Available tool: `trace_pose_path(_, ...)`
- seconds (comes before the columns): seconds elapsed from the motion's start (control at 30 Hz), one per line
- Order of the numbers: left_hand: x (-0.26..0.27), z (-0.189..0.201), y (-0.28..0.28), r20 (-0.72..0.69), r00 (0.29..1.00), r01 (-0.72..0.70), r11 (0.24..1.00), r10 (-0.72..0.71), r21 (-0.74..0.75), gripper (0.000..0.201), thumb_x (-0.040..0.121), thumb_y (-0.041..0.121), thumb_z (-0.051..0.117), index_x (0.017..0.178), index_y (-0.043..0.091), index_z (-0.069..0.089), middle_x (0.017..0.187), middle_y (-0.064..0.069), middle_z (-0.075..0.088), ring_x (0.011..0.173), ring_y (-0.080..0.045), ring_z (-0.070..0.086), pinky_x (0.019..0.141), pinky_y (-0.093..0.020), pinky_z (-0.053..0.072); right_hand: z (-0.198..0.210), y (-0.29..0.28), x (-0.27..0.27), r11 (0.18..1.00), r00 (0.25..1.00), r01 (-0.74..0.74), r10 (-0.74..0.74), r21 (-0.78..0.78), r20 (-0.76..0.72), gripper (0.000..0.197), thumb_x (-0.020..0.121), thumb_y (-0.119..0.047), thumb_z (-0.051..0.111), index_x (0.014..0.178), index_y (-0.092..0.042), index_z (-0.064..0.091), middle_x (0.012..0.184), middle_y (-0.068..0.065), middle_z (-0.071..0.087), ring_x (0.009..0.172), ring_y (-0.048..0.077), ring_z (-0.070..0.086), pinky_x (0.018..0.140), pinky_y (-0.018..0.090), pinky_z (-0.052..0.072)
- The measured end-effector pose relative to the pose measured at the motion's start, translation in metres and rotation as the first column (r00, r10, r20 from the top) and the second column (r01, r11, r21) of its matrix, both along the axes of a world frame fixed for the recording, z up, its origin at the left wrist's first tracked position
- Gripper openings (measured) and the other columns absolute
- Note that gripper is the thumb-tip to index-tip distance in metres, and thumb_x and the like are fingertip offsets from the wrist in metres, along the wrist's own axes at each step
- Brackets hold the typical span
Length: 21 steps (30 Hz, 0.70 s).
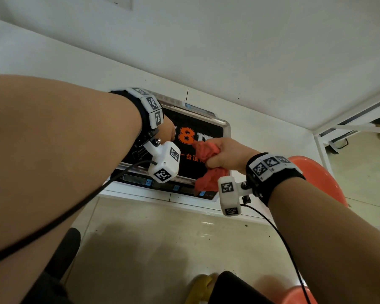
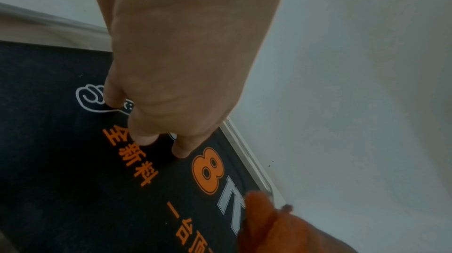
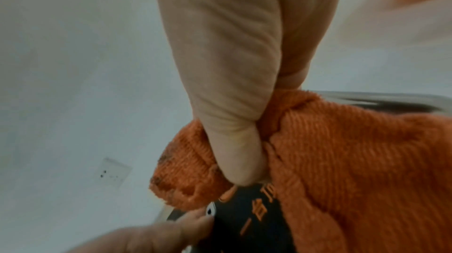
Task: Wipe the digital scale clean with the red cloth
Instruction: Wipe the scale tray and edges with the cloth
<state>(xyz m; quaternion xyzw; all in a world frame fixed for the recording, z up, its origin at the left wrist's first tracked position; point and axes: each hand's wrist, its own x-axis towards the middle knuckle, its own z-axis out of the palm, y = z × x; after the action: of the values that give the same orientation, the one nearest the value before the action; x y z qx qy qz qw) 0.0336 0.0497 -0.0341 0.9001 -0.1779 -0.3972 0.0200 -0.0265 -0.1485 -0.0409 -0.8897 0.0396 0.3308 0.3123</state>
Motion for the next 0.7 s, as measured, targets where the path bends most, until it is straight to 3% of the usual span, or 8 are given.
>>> trace_pose_path(0.1,-0.001,-0.009,-0.001,0.072,0.986,0.147,0.988,-0.15,0.052,0.044,0.1,0.008,0.033,0.143,0.002,0.037,0.147,-0.013,0.04,0.104,-0.016,0.046,0.044,-0.009,0.035,0.005,-0.004,0.004,0.989,0.993,0.11,-0.114,0.102,0.027,0.021,0.079,0.003,0.071,0.096,-0.004,0.061,0.073,0.006,0.064,0.07,0.023,0.068,0.071,0.038,0.06)
trace_pose_path(0.17,0.0,-0.007,0.0,0.098,0.971,0.216,0.976,-0.218,0.032,0.045,0.101,0.008,0.033,0.145,0.003,0.033,0.148,-0.012,0.038,0.123,-0.022,0.048,0.046,0.001,0.036,0.006,-0.005,0.006,0.976,0.985,0.158,-0.167,0.148,0.05,0.026,0.077,0.004,0.071,0.101,0.0,0.062,0.077,0.01,0.063,0.073,0.026,0.067,0.076,0.041,0.06)
trace_pose_path(0.27,0.002,-0.013,0.002,0.09,0.986,0.145,0.988,-0.14,-0.057,0.043,0.099,0.008,0.035,0.143,0.004,0.039,0.146,-0.013,0.042,0.118,-0.023,0.052,0.042,0.007,0.035,0.007,-0.009,0.01,0.949,0.959,0.241,-0.266,0.201,0.103,0.021,0.075,0.008,0.07,0.093,-0.001,0.065,0.079,0.013,0.063,0.075,0.028,0.066,0.076,0.042,0.06)
trace_pose_path(0.33,0.003,-0.007,0.006,0.084,0.992,0.104,0.991,-0.097,-0.083,0.041,0.096,0.012,0.045,0.137,0.006,0.048,0.139,-0.012,0.051,0.12,-0.025,0.056,0.057,-0.002,0.043,0.008,-0.012,0.012,0.914,0.928,0.311,-0.352,0.26,0.124,0.023,0.076,0.011,0.068,0.096,-0.001,0.067,0.082,0.014,0.064,0.074,0.027,0.067,0.073,0.039,0.06)
trace_pose_path(0.4,0.003,0.001,0.004,0.11,0.992,0.076,0.989,-0.062,-0.125,0.041,0.094,0.011,0.048,0.135,0.008,0.052,0.136,-0.009,0.055,0.121,-0.024,0.057,0.08,-0.022,0.051,0.012,-0.016,0.015,0.871,0.888,0.361,-0.43,0.332,0.163,0.028,0.078,0.013,0.066,0.095,-0.009,0.07,0.079,0.01,0.065,0.069,0.022,0.066,0.067,0.034,0.059)
trace_pose_path(0.5,0.007,0.009,-0.006,0.118,0.99,-0.042,0.963,0.076,-0.267,0.051,0.092,0.008,0.048,0.142,0.013,0.042,0.144,-0.004,0.047,0.127,-0.021,0.05,0.099,-0.026,0.042,0.017,-0.019,0.019,0.799,0.811,0.434,-0.548,0.417,0.207,0.032,0.079,0.013,0.066,0.092,-0.016,0.07,0.084,0.012,0.066,0.074,0.025,0.065,0.075,0.04,0.057)
trace_pose_path(0.6,0.01,0.015,-0.015,0.008,0.986,-0.148,0.91,0.164,-0.388,0.057,0.089,0.007,0.056,0.143,0.015,0.041,0.135,-0.006,0.053,0.117,-0.024,0.056,0.097,-0.033,0.049,0.017,-0.021,0.021,0.713,0.724,0.501,-0.656,0.491,0.213,0.031,0.077,0.011,0.066,0.092,-0.017,0.071,0.083,0.008,0.068,0.072,0.022,0.065,0.069,0.036,0.056)
trace_pose_path(0.7,0.008,0.021,-0.024,-0.119,0.964,-0.265,0.842,0.237,-0.469,0.053,0.085,0.013,0.065,0.134,0.013,0.046,0.106,-0.008,0.063,0.09,-0.021,0.061,0.075,-0.032,0.055,0.016,-0.021,0.024,0.632,0.64,0.574,-0.743,0.521,0.196,0.028,0.078,0.01,0.066,0.092,-0.013,0.067,0.074,0.004,0.065,0.064,0.019,0.062,0.056,0.028,0.051)
